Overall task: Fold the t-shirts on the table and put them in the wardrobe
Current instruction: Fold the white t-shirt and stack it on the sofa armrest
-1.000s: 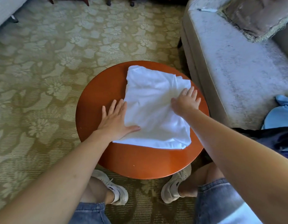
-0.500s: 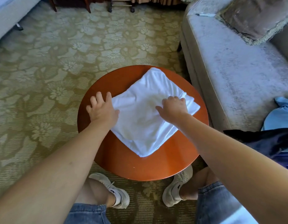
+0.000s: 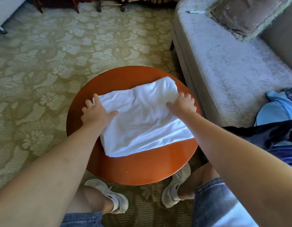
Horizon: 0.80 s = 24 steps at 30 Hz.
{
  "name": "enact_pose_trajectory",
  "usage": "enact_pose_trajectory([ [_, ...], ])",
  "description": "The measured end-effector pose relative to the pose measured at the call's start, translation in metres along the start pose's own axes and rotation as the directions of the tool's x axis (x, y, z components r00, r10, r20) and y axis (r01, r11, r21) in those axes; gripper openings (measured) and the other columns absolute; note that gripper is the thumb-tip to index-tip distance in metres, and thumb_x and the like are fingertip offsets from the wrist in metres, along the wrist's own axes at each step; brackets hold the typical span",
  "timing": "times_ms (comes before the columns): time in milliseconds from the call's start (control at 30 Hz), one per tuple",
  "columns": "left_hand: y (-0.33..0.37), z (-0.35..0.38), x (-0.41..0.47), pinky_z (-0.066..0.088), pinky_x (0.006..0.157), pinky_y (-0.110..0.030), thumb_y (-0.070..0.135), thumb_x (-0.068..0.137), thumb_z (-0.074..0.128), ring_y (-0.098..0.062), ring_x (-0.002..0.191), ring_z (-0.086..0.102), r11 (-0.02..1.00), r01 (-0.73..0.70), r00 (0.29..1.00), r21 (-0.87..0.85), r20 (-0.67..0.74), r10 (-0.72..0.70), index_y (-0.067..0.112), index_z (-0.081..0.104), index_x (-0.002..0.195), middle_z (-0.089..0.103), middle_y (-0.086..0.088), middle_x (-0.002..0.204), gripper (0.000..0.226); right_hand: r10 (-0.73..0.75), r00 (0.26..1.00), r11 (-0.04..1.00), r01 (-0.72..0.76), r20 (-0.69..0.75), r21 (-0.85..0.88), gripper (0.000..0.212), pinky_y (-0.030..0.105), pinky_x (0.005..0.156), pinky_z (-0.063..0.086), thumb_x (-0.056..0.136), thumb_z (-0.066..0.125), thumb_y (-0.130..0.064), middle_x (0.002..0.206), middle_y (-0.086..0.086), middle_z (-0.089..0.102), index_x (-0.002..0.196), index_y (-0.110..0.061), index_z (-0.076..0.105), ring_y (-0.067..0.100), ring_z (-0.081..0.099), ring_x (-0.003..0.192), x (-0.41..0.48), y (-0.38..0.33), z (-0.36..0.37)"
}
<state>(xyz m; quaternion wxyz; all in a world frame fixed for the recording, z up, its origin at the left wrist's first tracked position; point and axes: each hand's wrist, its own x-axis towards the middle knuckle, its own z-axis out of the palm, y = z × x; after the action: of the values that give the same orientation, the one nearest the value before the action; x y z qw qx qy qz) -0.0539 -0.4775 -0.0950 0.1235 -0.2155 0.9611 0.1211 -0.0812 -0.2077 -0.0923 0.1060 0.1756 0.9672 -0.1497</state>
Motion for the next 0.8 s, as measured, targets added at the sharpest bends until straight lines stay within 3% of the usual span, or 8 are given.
enact_pose_trajectory([
  [200,0.006,0.002,-0.011,0.043,0.094,-0.046,0.052,0.078,0.075,-0.038,0.131,0.040,0.946,0.175,0.983,-0.273,0.110,-0.150,0.020,0.000,0.155,0.030,-0.016,0.150,0.112,0.184,0.957,0.870,-0.266,0.226,0.415,0.070,0.031,0.066,0.047,0.088,0.064,-0.030,0.127,0.013,0.043,0.144,-0.011,0.026,0.029,0.055,0.100,0.009,-0.017,-0.004],
  [267,0.003,0.005,-0.018,0.043,0.094,-0.047,0.049,0.080,0.075,-0.039,0.128,0.045,0.936,0.187,0.981,-0.298,0.113,-0.160,0.017,0.000,0.155,0.039,-0.016,0.147,0.110,0.160,0.944,0.845,-0.282,0.289,0.455,0.027,0.025,0.051,0.038,0.088,0.063,-0.030,0.103,0.005,0.046,0.105,-0.016,0.047,0.017,0.046,0.069,0.014,-0.012,-0.007],
  [333,0.000,0.006,-0.023,0.044,0.094,-0.047,0.047,0.082,0.072,-0.038,0.126,0.048,0.940,0.169,0.984,-0.296,0.098,-0.146,0.017,-0.002,0.155,0.044,-0.016,0.144,0.108,0.095,0.947,0.816,-0.250,0.306,0.522,0.021,0.024,0.055,0.041,0.088,0.065,-0.032,0.099,0.004,0.056,0.080,-0.019,0.051,0.012,0.046,0.062,0.019,0.000,-0.011],
  [433,-0.006,0.006,-0.029,0.045,0.086,-0.044,0.033,0.091,0.064,-0.037,0.113,0.056,0.946,0.110,0.994,-0.304,0.061,-0.096,0.025,-0.014,0.154,0.055,-0.014,0.129,0.100,0.057,0.967,0.834,-0.183,0.249,0.520,0.043,0.031,0.073,0.044,0.092,0.062,-0.034,0.129,0.012,0.058,0.127,-0.011,0.054,0.022,0.061,0.095,0.021,0.010,-0.017],
  [500,-0.011,0.010,-0.034,0.044,0.072,-0.038,0.024,0.097,0.052,-0.030,0.088,0.058,0.964,-0.009,1.000,-0.265,0.012,0.012,0.033,-0.014,0.153,0.061,-0.010,0.104,0.088,-0.005,0.976,0.844,-0.113,0.218,0.525,0.079,0.035,0.078,0.045,0.093,0.061,-0.028,0.145,0.013,0.044,0.155,-0.016,0.014,0.030,0.055,0.116,0.017,0.011,-0.016],
  [600,-0.018,0.017,-0.033,0.040,0.071,-0.034,0.019,0.102,0.040,-0.026,0.089,0.056,0.956,-0.136,0.991,-0.259,-0.022,0.135,0.034,0.006,0.156,0.058,-0.006,0.104,0.066,-0.155,0.973,0.859,0.048,0.168,0.510,0.087,0.037,0.084,0.050,0.095,0.057,-0.014,0.149,0.012,0.040,0.155,-0.034,-0.002,0.031,0.056,0.115,0.009,0.012,-0.011],
  [700,-0.023,0.018,-0.024,0.044,0.097,-0.039,0.018,0.102,0.039,-0.032,0.124,0.048,0.939,-0.124,0.992,-0.322,-0.026,0.122,0.026,0.043,0.146,0.048,-0.011,0.140,0.045,-0.188,0.969,0.845,0.077,0.159,0.529,0.077,0.034,0.085,0.050,0.095,0.051,-0.006,0.151,0.007,0.039,0.155,-0.036,0.012,0.026,0.059,0.109,0.004,0.017,-0.006],
  [800,-0.021,0.013,-0.019,0.043,0.099,-0.038,0.013,0.100,0.043,-0.033,0.127,0.048,0.932,-0.119,0.992,-0.342,-0.011,0.122,0.017,0.055,0.136,0.047,-0.013,0.143,0.038,-0.177,0.970,0.843,0.062,0.166,0.534,0.061,0.025,0.083,0.043,0.095,0.048,-0.004,0.149,0.008,0.043,0.150,-0.027,0.035,0.023,0.055,0.114,0.001,0.027,-0.002],
])
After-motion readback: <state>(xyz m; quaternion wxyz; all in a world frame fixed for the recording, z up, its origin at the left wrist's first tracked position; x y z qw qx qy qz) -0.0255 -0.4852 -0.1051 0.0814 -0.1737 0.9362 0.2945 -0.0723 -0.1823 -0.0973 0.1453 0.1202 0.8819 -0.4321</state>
